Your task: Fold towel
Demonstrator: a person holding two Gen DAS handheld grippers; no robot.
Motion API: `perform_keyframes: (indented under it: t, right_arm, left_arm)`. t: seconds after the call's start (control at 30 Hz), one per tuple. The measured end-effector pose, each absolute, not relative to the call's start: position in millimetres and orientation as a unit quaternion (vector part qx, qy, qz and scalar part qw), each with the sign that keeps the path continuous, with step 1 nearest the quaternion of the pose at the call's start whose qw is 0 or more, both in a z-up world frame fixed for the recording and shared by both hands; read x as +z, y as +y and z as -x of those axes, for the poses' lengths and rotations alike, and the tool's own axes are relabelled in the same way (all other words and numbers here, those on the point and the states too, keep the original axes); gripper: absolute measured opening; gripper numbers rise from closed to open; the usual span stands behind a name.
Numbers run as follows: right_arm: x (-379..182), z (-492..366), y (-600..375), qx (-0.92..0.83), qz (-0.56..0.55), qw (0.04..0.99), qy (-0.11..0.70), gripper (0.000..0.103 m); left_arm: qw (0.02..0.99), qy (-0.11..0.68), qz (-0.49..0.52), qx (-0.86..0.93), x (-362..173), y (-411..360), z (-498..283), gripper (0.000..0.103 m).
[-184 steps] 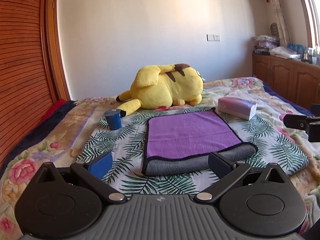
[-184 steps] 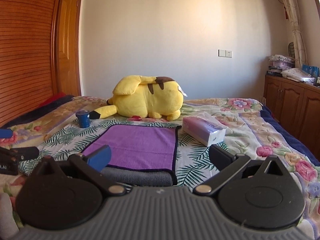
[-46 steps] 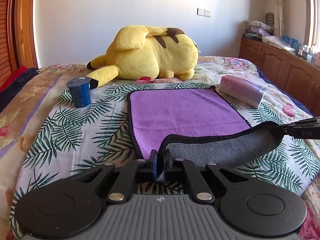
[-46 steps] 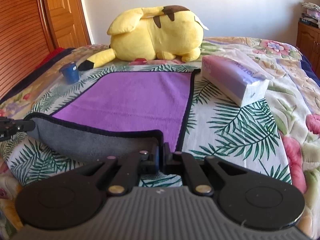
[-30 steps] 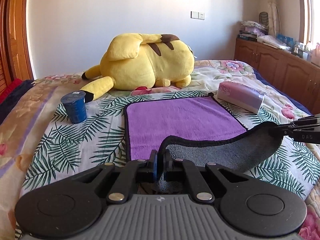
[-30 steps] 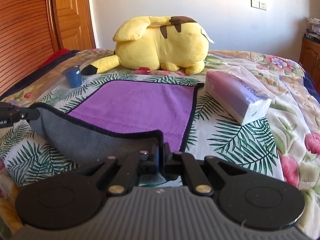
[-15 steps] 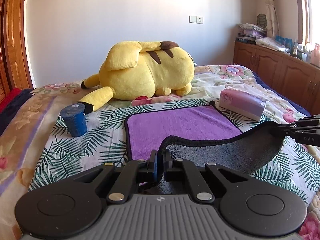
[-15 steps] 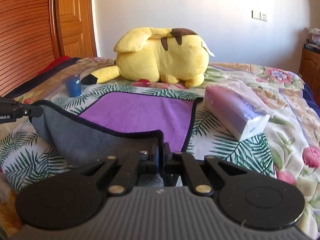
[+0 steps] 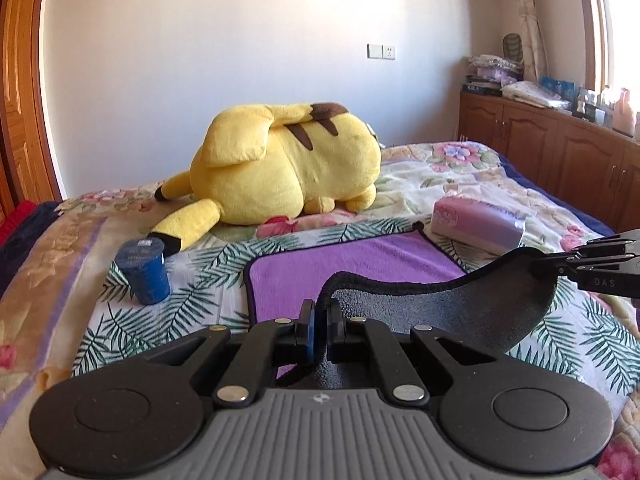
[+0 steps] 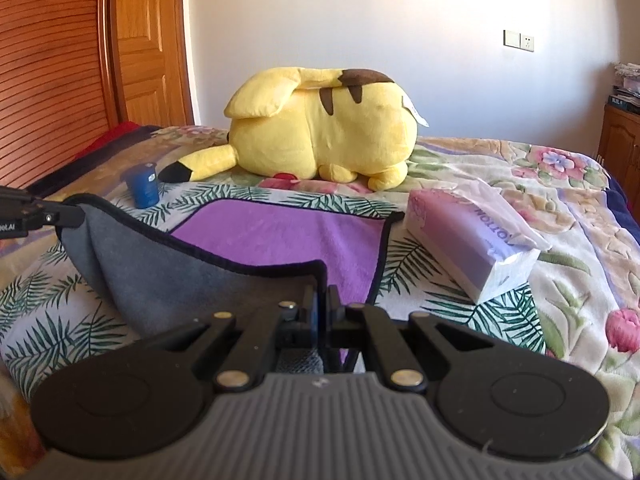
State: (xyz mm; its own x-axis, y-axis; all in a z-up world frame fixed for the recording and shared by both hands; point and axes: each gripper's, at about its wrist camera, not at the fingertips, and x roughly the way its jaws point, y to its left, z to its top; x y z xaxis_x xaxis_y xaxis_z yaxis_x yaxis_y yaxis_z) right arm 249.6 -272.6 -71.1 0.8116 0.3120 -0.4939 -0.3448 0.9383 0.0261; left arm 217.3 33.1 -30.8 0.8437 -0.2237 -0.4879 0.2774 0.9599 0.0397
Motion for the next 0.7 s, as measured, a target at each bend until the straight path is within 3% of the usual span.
perform_keyframes:
  t: [0.7]
  right_arm:
    - [-48.1, -274.4, -269.4, 0.176, 0.053, 0.962, 0.203, 0.004]
  left_arm:
    - [0.964, 0.218, -0.068, -0.138, -11.3, 24.8, -241.1, 0.0]
